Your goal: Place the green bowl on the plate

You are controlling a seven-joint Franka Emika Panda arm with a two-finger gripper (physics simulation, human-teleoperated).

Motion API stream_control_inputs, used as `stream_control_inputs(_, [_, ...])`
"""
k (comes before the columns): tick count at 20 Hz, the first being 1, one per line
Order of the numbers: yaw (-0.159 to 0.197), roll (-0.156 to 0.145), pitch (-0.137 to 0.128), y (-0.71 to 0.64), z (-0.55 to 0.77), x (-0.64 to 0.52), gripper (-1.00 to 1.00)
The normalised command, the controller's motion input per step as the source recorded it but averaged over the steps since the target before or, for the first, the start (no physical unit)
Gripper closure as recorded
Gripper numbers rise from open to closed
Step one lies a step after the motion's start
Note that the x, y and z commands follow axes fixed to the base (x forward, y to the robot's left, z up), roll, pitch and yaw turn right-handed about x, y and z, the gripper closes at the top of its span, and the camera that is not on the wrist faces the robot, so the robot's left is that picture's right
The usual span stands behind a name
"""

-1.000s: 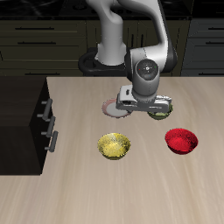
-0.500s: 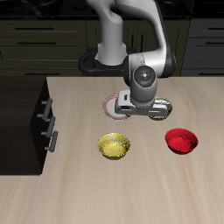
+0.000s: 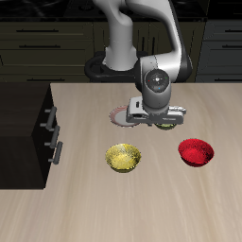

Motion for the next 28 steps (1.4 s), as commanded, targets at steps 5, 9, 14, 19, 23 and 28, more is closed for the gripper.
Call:
stream_control_inputs(5, [0.001, 0.006, 0.002, 0.02, 0.00, -0.04, 1.00])
stream_control_inputs(9, [0.000, 0.007, 0.006, 0.01, 0.00, 0.01, 1.00])
stream_control_inputs(14, [-0.006, 0.010, -0.010, 0.02, 0.06, -0.01, 1.00])
stream_control_inputs(19, [0.006, 0.008, -0.033, 0.08, 0.21, -0.02, 1.00])
stream_control_inputs(23, [0.017, 0.007, -0.050, 0.07, 0.26, -0.09, 1.00])
stream_control_inputs(28, [0.011, -0.006, -0.028, -0.01, 0.22, -0.04, 1.00])
